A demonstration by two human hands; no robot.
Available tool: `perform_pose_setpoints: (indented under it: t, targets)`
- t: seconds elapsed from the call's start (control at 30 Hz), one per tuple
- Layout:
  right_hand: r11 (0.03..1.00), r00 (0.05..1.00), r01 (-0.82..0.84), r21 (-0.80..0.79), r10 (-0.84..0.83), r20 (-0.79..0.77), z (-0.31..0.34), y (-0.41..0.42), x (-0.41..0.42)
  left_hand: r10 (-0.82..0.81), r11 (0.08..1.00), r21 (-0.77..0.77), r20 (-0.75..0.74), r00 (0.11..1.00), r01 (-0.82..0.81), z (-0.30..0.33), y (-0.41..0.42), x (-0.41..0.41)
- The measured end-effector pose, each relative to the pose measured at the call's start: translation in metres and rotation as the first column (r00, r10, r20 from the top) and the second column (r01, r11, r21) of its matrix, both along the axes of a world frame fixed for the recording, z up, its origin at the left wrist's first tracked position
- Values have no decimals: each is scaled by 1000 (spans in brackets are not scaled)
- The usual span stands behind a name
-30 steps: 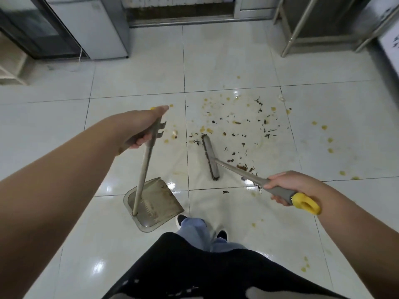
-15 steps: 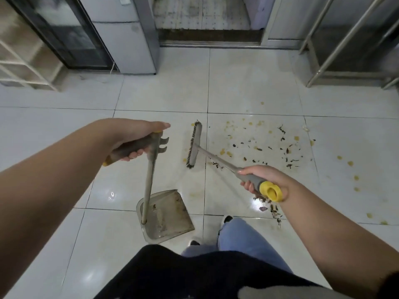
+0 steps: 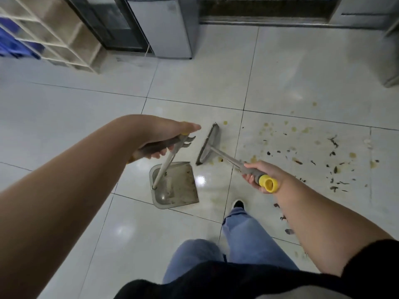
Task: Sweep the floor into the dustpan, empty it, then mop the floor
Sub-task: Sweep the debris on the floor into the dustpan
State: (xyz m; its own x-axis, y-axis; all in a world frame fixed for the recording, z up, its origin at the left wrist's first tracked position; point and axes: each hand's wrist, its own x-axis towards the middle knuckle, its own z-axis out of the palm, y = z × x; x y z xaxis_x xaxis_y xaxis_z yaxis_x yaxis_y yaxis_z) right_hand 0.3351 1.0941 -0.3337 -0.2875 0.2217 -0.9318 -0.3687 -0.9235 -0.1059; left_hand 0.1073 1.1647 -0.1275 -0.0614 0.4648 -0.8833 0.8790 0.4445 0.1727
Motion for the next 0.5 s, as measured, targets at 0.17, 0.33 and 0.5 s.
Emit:
perform_pose_setpoints:
  t: [0.17,0.33,0.5]
  targets:
    - [996,998,-18,-89,24,66,-2,-13,49,-84,996,-15,79,993,85,-7,25,21]
    - [967,976,203,-152,-186,116,9,-81,100,-186,982,34,100,977,183,-12,32,38]
    - [906,920,373,-199,-334,204,23,-167,123,-225,973,87,175,959,212,-21,20,39]
